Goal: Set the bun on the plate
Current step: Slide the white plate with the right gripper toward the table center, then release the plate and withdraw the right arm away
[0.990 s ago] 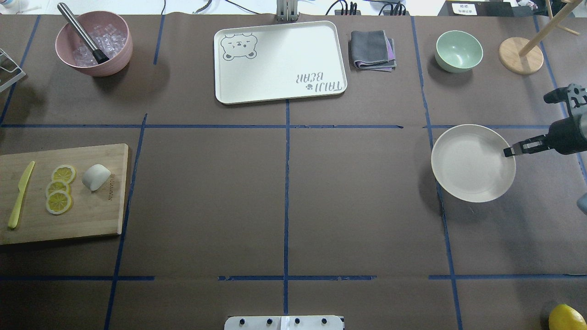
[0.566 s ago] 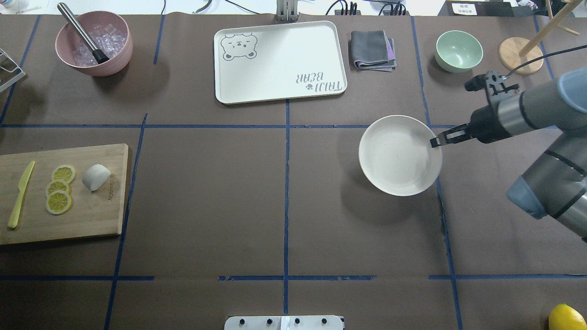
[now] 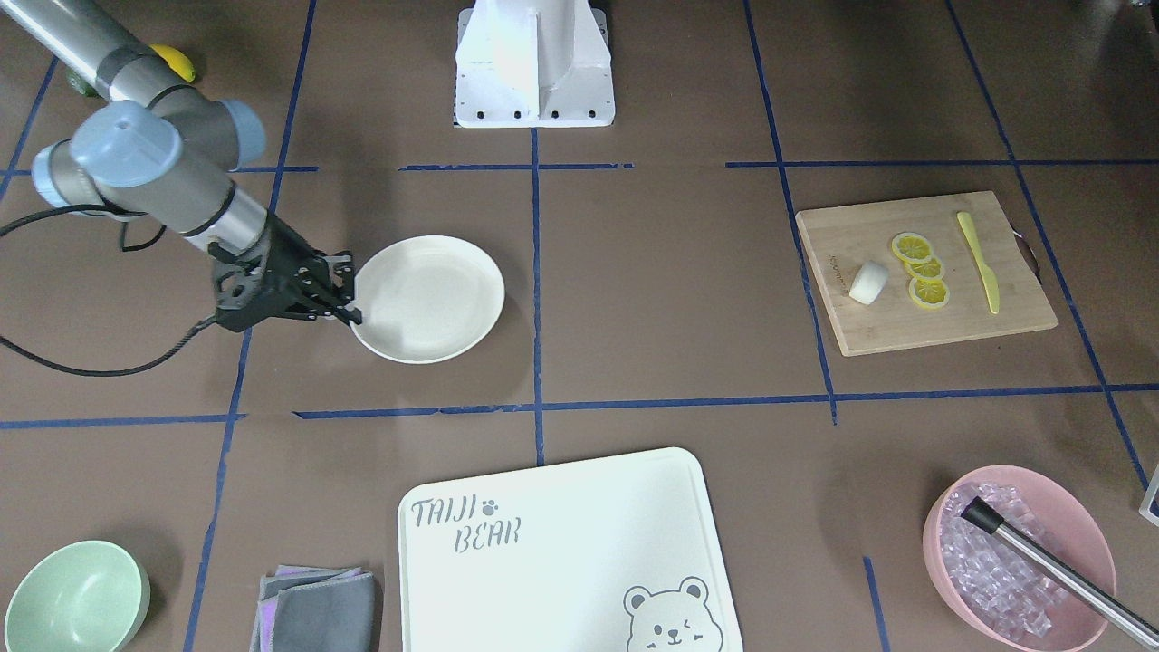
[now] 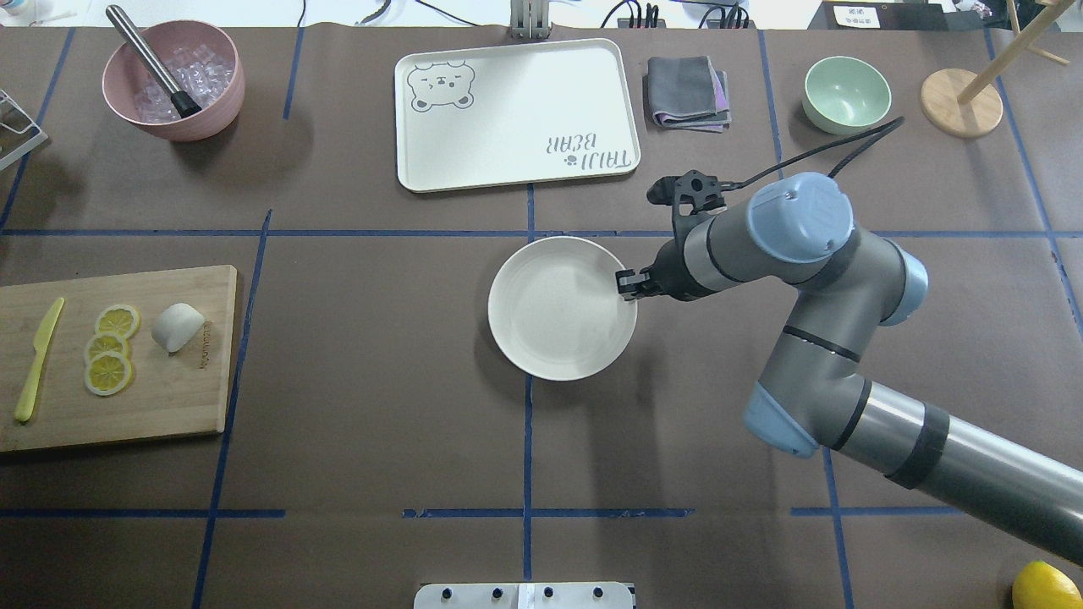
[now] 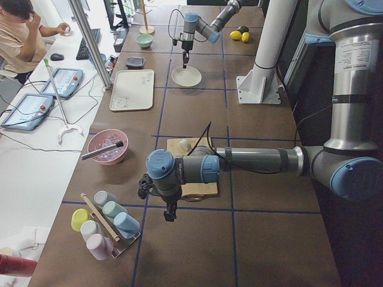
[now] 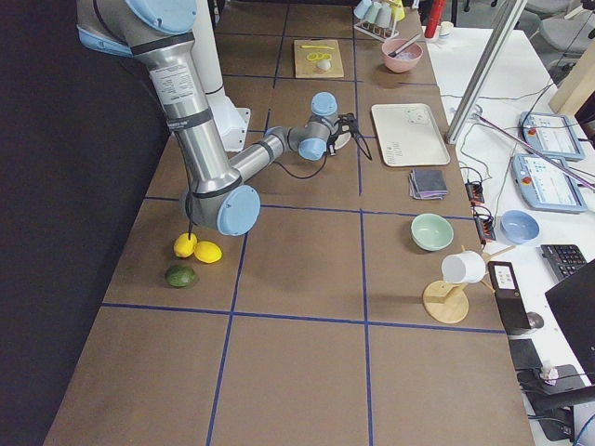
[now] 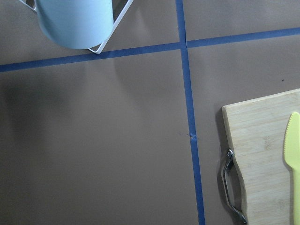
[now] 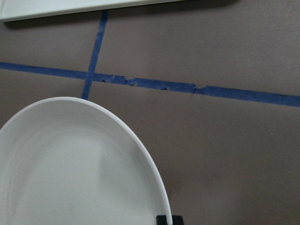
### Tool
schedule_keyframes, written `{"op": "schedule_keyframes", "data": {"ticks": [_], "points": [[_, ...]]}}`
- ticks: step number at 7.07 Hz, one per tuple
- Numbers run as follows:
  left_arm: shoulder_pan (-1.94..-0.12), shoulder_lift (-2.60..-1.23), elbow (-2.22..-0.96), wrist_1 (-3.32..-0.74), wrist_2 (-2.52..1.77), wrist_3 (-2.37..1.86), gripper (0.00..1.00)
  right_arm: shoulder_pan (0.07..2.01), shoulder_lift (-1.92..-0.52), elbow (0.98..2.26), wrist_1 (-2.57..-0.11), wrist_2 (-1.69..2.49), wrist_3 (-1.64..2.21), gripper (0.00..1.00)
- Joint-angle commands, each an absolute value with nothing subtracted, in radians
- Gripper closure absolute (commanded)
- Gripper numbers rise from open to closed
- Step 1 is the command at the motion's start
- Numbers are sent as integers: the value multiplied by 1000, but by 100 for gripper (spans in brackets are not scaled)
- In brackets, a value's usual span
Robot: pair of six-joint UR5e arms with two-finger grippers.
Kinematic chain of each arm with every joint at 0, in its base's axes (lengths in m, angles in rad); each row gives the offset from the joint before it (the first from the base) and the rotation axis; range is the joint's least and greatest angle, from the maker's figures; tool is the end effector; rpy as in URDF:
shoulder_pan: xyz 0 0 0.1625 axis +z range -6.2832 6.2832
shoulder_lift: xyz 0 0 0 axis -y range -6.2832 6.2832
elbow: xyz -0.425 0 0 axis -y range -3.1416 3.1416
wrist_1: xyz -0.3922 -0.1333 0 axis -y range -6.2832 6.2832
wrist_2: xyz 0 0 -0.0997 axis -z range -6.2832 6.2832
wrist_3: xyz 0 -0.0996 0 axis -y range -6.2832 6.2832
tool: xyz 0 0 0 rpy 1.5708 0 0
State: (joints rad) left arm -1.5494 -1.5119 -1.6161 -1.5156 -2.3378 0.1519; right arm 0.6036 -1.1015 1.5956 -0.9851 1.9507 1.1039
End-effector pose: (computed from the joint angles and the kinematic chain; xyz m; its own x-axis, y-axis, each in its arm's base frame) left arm -0.0543 -0.4629 0.6705 0.7093 0.1190 -0.6948 -0.1302 0.9908 0.0368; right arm -0.4937 -0.4574 0.3112 0.4627 -0.1887 0.8662 -0.0556 0.9690 0.2408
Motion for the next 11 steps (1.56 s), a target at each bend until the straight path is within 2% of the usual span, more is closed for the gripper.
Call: {"op": "schedule_keyframes", "data": {"ticks": [1, 2, 3, 4, 5, 6, 8, 10, 11], "points": [[-1549, -1511, -1614, -1514, -2338, 152, 0, 548, -1043, 1563, -1012, 1910, 1211, 95], [-1549, -1511, -1614, -1514, -2336, 152, 0, 539, -1017, 1530, -1011, 1910, 1250, 92], [-1549, -1511, -1614, -1514, -2336, 152, 0, 538, -1017, 1529, -1012, 1911, 1250, 73], [-1549, -1511, -1614, -1514, -2336, 152, 0, 537, -1017, 1523, -1012, 1908, 1253, 25], [-1549, -1511, -1614, -1514, -2336, 152, 0, 538, -1020, 1525, -1025, 1913, 1262, 1], [-1549, -1511, -1611, -1514, -2336, 152, 0, 567, -1011, 1555, -1175, 1936, 1250, 0], [-1548, -1513, -1612, -1514, -2333, 152, 0, 708, -1047, 1734, -1552, 2069, 1008, 0], [-1548, -1517, -1620, -1514, -2329, 152, 0, 881, -1217, 1904, -1744, 2146, 568, 0], [-1548, -1517, -1623, -1514, -2327, 152, 0, 1008, -1338, 1919, -1741, 2210, 340, 0]]}}
